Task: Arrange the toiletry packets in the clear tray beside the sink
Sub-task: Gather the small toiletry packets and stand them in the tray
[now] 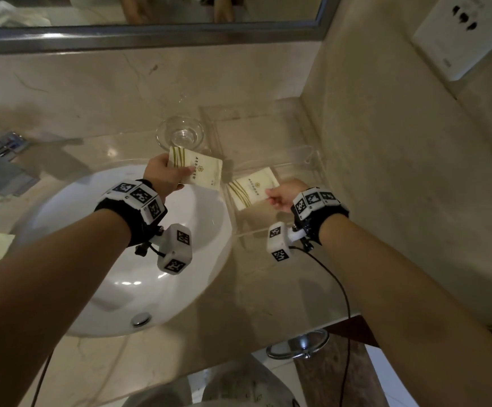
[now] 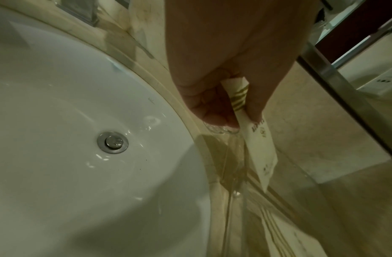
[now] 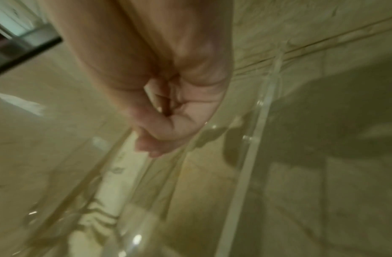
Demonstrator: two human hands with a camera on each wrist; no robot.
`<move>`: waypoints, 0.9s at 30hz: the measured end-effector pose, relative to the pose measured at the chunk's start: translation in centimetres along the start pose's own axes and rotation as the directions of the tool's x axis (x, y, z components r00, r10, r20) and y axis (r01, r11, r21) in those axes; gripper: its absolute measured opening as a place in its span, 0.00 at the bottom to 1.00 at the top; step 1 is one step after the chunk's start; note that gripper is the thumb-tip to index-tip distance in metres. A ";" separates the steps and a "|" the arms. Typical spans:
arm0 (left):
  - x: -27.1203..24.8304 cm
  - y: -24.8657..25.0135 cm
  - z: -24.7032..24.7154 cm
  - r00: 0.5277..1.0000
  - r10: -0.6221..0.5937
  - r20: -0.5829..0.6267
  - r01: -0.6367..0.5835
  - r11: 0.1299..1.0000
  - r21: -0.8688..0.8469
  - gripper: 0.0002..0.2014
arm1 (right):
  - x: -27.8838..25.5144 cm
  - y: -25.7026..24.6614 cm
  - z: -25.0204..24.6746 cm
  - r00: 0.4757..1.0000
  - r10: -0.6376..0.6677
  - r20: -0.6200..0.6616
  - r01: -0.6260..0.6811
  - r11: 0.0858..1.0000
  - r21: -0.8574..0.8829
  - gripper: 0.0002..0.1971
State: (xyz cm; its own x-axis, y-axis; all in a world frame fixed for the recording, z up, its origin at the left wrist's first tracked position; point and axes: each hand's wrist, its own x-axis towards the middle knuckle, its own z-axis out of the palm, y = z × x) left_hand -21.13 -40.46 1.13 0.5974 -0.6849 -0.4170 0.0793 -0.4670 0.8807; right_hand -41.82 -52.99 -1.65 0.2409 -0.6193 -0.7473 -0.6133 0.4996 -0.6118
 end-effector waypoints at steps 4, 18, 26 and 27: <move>0.9 -0.6 -0.3 0.999 -0.019 -0.043 0.019 1.000 -0.001 0.17 | 1.8 0.3 -1.3 0.988 0.138 -0.074 -0.141 0.990 -0.027 0.08; 1.8 -0.7 -0.3 0.997 -0.079 -0.008 0.079 0.995 -0.057 0.18 | 3.5 0.1 1.0 0.986 -0.067 -0.153 0.033 0.975 -0.218 0.20; 1.2 1.0 2.9 0.984 -0.044 0.172 0.070 0.987 -0.146 0.20 | 0.1 -1.5 -0.4 0.991 -0.119 0.056 0.124 0.989 -0.085 0.20; 1.1 1.1 3.3 0.981 -0.039 0.192 0.067 0.988 -0.142 0.20 | -0.2 -1.5 -0.4 0.982 -0.146 0.122 0.151 0.988 -0.039 0.19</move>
State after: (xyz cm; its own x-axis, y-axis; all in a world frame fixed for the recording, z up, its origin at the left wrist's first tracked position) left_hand -23.00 -43.59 0.88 0.4300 -0.7607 -0.4863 0.2316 -0.4277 0.8738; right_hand -41.25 -53.87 -0.50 0.4173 -0.6071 -0.6763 -0.5988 0.3761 -0.7071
